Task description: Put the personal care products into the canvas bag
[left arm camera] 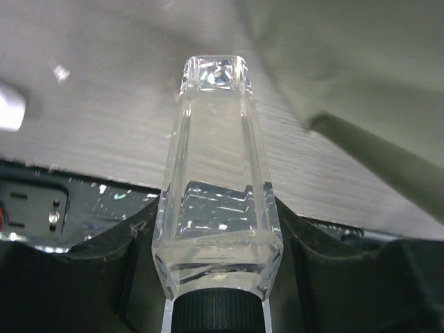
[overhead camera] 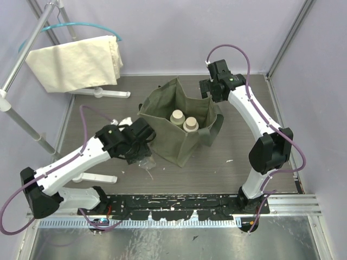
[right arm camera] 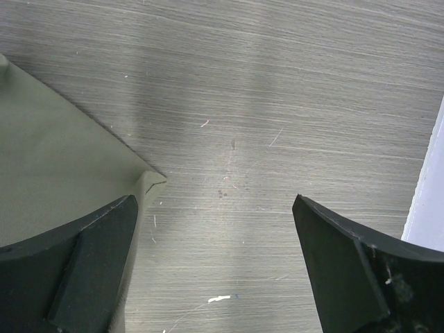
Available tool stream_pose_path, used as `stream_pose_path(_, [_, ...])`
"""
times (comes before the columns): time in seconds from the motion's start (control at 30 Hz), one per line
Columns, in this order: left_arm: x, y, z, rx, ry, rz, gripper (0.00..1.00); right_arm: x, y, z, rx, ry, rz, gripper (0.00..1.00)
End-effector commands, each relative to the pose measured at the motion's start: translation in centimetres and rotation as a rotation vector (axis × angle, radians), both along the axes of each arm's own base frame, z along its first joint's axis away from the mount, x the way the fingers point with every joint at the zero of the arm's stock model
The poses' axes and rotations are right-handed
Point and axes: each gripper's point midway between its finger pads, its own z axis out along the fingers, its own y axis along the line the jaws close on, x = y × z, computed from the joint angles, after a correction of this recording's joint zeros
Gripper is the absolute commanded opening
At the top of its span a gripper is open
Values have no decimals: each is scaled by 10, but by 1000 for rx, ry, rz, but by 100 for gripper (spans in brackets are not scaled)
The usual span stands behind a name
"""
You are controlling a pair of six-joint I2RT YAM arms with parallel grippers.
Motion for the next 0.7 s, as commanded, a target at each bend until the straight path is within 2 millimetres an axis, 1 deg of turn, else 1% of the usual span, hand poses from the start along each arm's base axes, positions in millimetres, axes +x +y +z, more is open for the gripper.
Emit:
stream_pose_path(0.0, [36,-45,71,-15,-187,-366,0,-2,-1,23,25,-73,16,100])
stream_pose_path(0.03, [36,-51,77,-7,-185,-427,0,-4,-2,21,25,-70,16,100])
stream_pose_path(0.1, [33,-54,90,3,-178,-510,0,-7,-3,18,27,-71,16,100])
stream_pose_path(0.2, [27,-63,116,-48,-220,-624,0,-12,-6,12,21,-63,12,100])
stream_pose_path(0.3, [20,-71,157,-153,-309,-698,0,-14,-7,9,15,-58,7,100])
stream_pose_path(0.4, [14,-75,199,-233,-389,-730,0,-14,-7,10,17,-61,2,100])
stream_pose_path(0.53, [15,-84,250,-318,-505,-752,0,-12,-7,17,22,-72,2,100])
stream_pose_path(0.63, [19,-98,279,-378,-587,-786,0,-10,-4,27,36,-91,10,100])
stream_pose_path(0.67, [21,-102,283,-381,-596,-800,0,-10,-4,30,38,-95,11,100])
